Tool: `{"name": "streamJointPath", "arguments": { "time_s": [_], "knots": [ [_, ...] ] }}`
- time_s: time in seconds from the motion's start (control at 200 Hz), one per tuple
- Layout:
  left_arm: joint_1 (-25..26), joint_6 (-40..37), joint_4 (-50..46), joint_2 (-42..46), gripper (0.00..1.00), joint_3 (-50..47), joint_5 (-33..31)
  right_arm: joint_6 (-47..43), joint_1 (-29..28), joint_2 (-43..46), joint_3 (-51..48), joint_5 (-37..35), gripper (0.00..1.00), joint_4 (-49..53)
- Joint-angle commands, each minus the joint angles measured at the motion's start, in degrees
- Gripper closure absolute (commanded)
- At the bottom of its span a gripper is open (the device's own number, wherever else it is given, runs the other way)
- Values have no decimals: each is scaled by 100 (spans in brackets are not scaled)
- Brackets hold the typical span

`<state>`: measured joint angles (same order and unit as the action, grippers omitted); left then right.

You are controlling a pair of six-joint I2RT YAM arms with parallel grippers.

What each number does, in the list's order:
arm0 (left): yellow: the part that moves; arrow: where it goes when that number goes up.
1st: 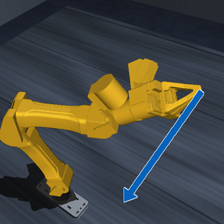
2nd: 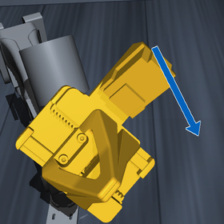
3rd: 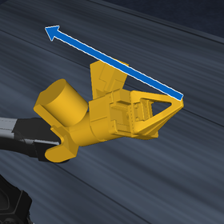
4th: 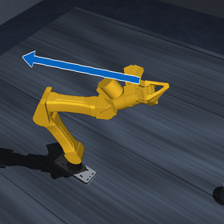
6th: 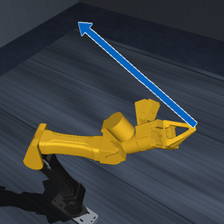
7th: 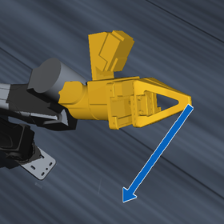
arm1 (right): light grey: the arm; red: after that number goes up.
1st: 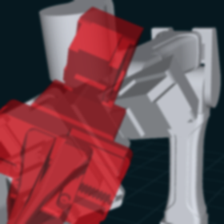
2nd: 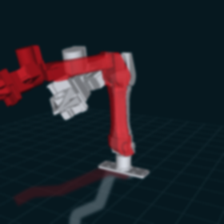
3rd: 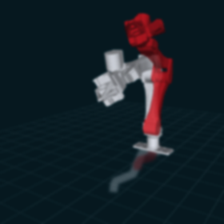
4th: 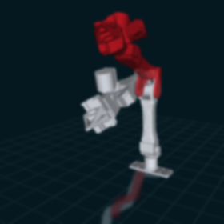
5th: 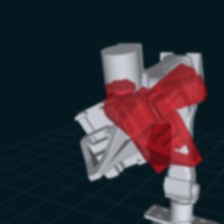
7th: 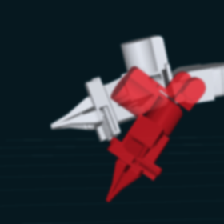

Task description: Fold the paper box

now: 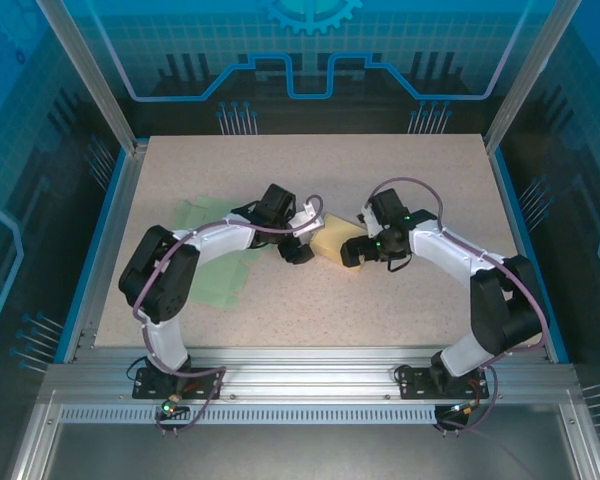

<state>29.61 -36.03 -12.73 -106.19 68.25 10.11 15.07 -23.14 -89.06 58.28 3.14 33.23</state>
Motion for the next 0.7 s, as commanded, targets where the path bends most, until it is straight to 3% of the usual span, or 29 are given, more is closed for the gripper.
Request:
{"name": "streamJointPath", "arguments": {
  "time_s": [0.0, 0.4, 0.525, 0.58, 0.695],
  "knots": [
    [-16, -620, -304, -213, 19, 325, -92, 57, -252, -130, -18, -317, 0, -203],
    [277, -968, -577, -910, 27, 1024, -360, -34, -367, -1038, 293, -713, 1, -270],
    [348, -1006, -564, -1151, 36, 1211, -652, -120, -367, -1289, 444, -745, 2, -320],
    [395, -1052, -534, -1198, 47, 1242, -802, -153, -367, -1416, 529, -729, 2, -321],
    [414, -1073, -425, -1235, 60, 1291, -896, -219, -367, -1609, 687, -674, 12, -372]
  ]
}}
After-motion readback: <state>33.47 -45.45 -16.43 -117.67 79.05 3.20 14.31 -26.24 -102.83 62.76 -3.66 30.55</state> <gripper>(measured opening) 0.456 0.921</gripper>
